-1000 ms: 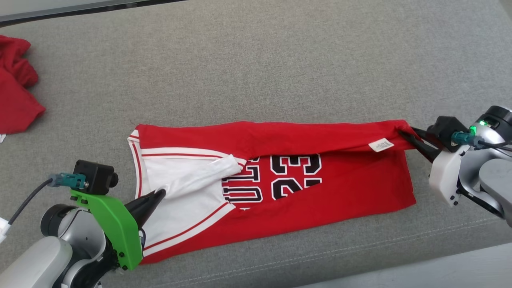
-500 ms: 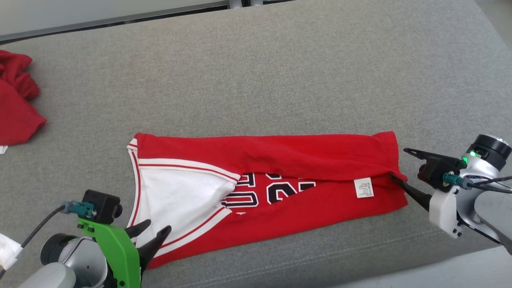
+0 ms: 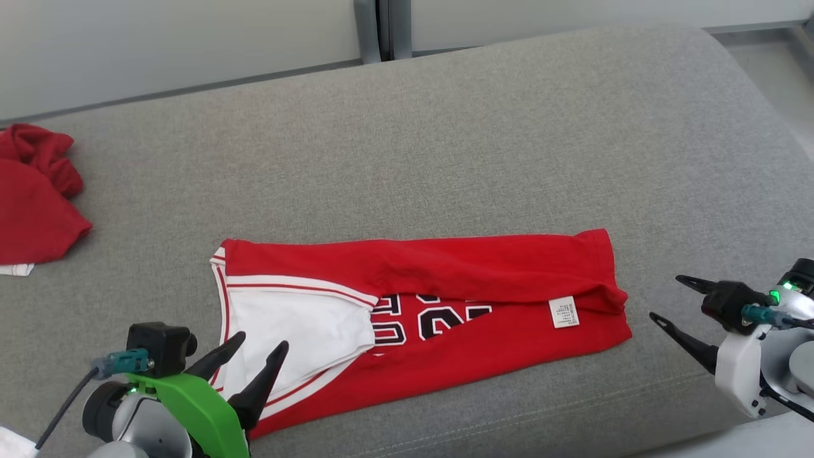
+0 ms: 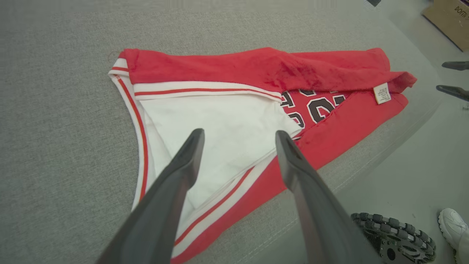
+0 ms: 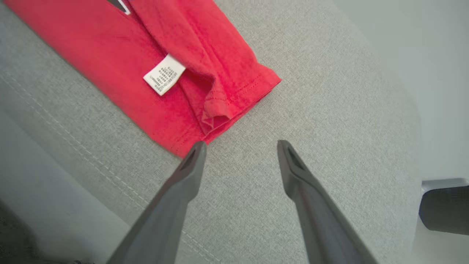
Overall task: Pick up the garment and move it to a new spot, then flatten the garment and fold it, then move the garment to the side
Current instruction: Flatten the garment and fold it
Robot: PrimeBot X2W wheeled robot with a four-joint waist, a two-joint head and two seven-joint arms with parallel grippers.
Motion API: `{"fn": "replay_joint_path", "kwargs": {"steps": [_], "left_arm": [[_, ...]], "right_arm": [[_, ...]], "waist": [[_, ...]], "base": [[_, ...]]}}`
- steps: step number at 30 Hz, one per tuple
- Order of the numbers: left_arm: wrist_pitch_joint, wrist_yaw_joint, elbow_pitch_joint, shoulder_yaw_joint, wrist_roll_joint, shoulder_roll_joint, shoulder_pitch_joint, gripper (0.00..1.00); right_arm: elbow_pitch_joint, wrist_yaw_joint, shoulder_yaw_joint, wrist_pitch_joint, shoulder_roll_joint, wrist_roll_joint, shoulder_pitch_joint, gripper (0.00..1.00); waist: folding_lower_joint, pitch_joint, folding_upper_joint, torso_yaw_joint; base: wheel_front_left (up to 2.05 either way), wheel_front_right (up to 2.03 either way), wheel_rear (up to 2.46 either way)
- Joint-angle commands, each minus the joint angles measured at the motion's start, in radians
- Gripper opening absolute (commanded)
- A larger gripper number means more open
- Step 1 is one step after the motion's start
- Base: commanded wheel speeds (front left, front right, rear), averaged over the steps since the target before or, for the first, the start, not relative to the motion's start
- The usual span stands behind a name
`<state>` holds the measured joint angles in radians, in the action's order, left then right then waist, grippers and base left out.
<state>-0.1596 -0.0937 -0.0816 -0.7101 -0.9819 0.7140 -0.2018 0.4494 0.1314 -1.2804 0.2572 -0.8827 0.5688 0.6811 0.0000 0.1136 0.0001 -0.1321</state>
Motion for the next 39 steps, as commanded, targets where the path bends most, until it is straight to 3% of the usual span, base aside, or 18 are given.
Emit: {"fn": "replay_joint_path", "kwargs": {"steps": [1, 9, 16, 26, 39], "left_arm": [[0.028, -0.014, 0.003, 0.007, 0.016, -0.017, 0.019, 1.0], [0.178, -0.103, 0.031, 0.024, 0.086, -0.112, 0.033, 1.0], [0.261, -0.172, 0.027, 0.033, 0.115, -0.17, 0.061, 1.0], [0.315, -0.253, 0.016, 0.041, 0.145, -0.203, 0.097, 1.0], [0.336, -0.274, 0.014, 0.048, 0.137, -0.22, 0.107, 1.0]], "right_arm": [[0.0, -0.001, 0.011, 0.006, 0.0, 0.043, -0.014, 1.0], [0.033, -0.001, 0.103, 0.007, 0.039, 0.221, -0.031, 1.0], [0.116, -0.001, 0.258, -0.006, 0.126, 0.395, -0.07, 1.0], [0.28, -0.001, 0.408, -0.01, 0.236, 0.481, -0.137, 1.0], [0.632, -0.001, 0.598, -0.014, 0.452, 0.603, -0.181, 1.0]], "waist": [[0.0, -0.043, -0.0001, -0.011], [0.0, -0.115, -0.0001, 0.004], [0.0, -0.145, -0.0001, 0.05], [0.0, -0.168, -0.0001, 0.13], [0.0, -0.136, -0.0001, 0.222]], "base": [[0.0, 0.0, 0.0], [0.0, 0.0, 0.0], [0.0, 0.0, 0.0], [0.0, 0.0, 0.0], [0.0, 0.0, 0.0]]}}
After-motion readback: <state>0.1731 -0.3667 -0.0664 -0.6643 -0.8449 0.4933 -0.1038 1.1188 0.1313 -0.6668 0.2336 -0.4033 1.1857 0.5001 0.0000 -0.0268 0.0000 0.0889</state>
